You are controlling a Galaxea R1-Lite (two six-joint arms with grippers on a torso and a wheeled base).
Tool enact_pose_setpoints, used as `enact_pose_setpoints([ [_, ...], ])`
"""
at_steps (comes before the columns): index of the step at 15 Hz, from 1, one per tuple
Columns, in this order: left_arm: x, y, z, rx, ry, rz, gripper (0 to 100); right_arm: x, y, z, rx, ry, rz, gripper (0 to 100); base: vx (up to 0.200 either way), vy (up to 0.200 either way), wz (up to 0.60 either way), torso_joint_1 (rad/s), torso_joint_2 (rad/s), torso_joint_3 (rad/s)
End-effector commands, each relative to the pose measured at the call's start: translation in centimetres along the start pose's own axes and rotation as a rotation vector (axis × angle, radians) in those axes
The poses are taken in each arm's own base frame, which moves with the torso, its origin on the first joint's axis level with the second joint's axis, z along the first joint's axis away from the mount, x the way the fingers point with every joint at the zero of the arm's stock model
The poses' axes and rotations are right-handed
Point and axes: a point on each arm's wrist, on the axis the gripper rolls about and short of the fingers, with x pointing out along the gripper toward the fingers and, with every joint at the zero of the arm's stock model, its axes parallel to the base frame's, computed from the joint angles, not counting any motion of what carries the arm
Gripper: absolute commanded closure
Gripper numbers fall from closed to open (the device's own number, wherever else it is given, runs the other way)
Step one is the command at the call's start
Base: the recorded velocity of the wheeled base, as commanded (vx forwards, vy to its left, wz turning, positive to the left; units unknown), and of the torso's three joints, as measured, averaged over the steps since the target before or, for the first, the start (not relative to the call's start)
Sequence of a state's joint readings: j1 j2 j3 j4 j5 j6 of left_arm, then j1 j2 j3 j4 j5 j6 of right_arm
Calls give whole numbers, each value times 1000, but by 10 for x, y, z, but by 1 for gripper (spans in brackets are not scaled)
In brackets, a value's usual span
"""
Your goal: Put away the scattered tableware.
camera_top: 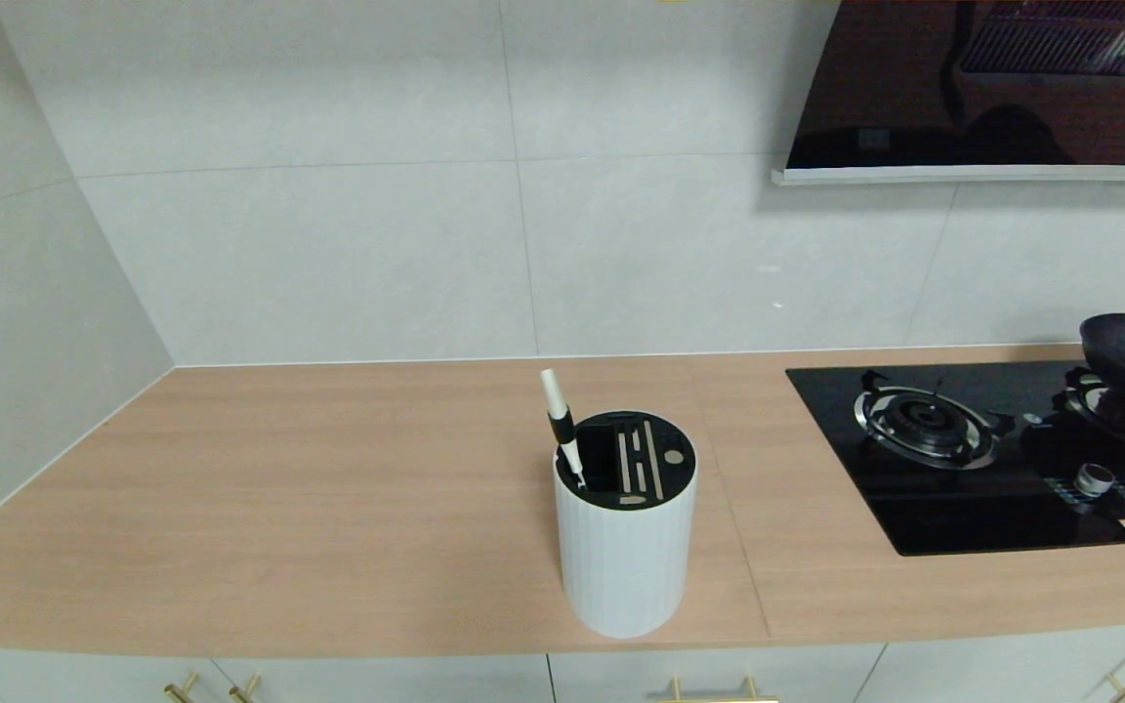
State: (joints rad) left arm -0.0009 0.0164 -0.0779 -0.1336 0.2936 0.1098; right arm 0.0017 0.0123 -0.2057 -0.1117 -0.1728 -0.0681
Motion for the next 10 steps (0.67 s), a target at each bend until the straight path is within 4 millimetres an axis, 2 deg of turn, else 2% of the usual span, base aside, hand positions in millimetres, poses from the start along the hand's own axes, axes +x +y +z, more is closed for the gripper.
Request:
enact_pose_setpoints([
  [1,2,-5,-24,-8,73,-79,0,4,6,-50,44,154,74,0,0,0,0,0,0,0],
  [2,1,-6,-28,-45,109,-135,0,4,7,-60,51,204,102,0,0,0,0,0,0,0],
  [4,0,-9,-29,-66,124,-238,0,1,9,-70,46,301,165,0,0,0,0,0,0,0],
  [6,-1,-11,-30,-58,139,-356,0,1,9,-70,48,300,185,0,0,0,0,0,0,0],
  [8,-1,-11,-36,27,171,-317,0,1,9,-70,51,299,183,0,0,0,0,0,0,0],
  [10,-1,-11,-35,-52,182,-317,0,1,9,-70,51,299,183,0,0,0,0,0,0,0],
])
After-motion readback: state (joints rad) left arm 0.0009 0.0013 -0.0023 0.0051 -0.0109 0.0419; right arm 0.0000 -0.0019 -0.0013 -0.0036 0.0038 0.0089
